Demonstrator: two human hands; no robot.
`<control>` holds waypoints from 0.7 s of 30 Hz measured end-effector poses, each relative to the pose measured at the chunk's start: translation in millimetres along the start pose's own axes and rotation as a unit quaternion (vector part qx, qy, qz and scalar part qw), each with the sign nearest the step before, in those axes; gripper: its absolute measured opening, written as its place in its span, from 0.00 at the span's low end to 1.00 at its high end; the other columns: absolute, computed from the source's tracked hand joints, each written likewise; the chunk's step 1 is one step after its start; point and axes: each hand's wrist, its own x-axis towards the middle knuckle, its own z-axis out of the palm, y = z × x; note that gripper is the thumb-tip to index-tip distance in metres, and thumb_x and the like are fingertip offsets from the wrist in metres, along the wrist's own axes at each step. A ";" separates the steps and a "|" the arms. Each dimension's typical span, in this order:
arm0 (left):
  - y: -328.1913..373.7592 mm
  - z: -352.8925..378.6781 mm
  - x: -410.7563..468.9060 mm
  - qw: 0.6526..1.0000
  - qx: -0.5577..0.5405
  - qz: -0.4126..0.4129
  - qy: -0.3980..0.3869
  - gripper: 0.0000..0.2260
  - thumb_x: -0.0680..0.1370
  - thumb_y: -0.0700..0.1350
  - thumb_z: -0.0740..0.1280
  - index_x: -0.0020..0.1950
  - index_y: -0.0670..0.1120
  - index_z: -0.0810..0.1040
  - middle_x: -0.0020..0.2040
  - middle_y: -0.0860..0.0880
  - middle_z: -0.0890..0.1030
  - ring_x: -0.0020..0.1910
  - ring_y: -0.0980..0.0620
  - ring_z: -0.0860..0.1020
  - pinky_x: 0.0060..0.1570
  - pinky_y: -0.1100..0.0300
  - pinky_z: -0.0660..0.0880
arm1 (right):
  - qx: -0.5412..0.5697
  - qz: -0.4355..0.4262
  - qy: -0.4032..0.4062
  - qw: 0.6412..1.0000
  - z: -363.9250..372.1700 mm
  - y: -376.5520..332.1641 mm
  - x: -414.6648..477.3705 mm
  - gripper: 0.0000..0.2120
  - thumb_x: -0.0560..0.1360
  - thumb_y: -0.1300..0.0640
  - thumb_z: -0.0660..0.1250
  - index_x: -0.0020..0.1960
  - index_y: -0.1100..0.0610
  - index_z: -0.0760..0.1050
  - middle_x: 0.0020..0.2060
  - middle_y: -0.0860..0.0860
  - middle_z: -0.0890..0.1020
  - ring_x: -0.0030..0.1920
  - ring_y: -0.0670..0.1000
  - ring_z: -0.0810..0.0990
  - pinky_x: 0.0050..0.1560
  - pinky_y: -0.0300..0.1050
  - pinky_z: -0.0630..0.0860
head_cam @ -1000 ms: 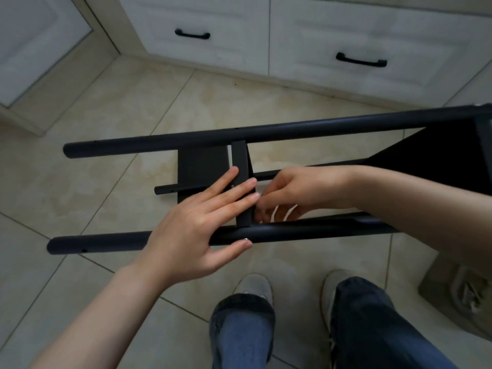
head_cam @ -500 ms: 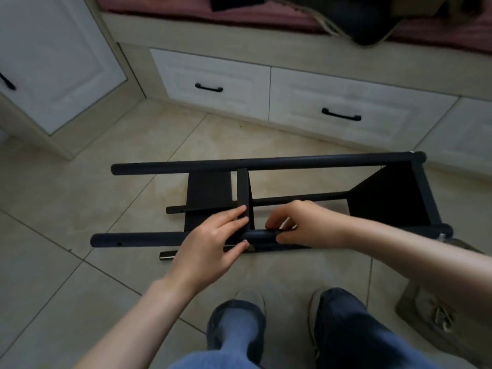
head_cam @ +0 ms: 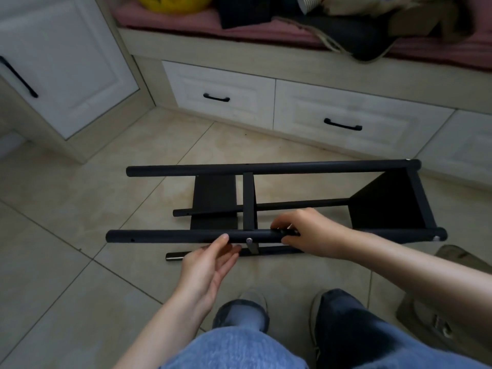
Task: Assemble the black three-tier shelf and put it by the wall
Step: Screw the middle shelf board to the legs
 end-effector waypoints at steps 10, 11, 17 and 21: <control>19.7 10.7 12.6 0.978 -0.169 -0.085 -0.085 0.14 0.81 0.40 0.65 0.66 0.43 0.72 0.56 0.41 0.79 0.59 0.41 0.79 0.50 0.42 0.77 | -0.037 0.042 0.028 0.998 -13.4 12.9 -16.9 0.16 0.77 0.62 0.65 0.62 0.48 0.78 0.53 0.50 0.82 0.52 0.51 0.81 0.55 0.50 0.80; 20.9 11.0 14.9 0.977 -0.171 -0.087 -0.094 0.15 0.81 0.39 0.65 0.67 0.45 0.70 0.58 0.41 0.79 0.60 0.40 0.79 0.49 0.42 0.77 | -0.041 0.044 0.035 0.998 -14.7 14.0 -16.5 0.17 0.77 0.62 0.65 0.63 0.48 0.78 0.54 0.50 0.82 0.53 0.51 0.80 0.56 0.49 0.79; 30.8 11.5 30.6 0.976 -0.157 -0.090 -0.122 0.06 0.78 0.36 0.64 0.54 0.42 0.76 0.53 0.40 0.84 0.61 0.37 0.79 0.49 0.40 0.76 | -0.058 0.042 0.065 0.995 -21.5 19.9 -10.7 0.18 0.78 0.62 0.64 0.64 0.45 0.77 0.55 0.49 0.82 0.54 0.51 0.80 0.54 0.47 0.79; 36.1 15.6 40.4 0.978 -0.145 -0.078 -0.124 0.05 0.81 0.36 0.62 0.50 0.42 0.77 0.50 0.40 0.85 0.58 0.38 0.80 0.58 0.38 0.74 | -0.079 0.041 0.087 0.992 -27.9 27.6 -12.6 0.18 0.79 0.61 0.64 0.64 0.43 0.75 0.53 0.50 0.82 0.51 0.52 0.81 0.50 0.48 0.80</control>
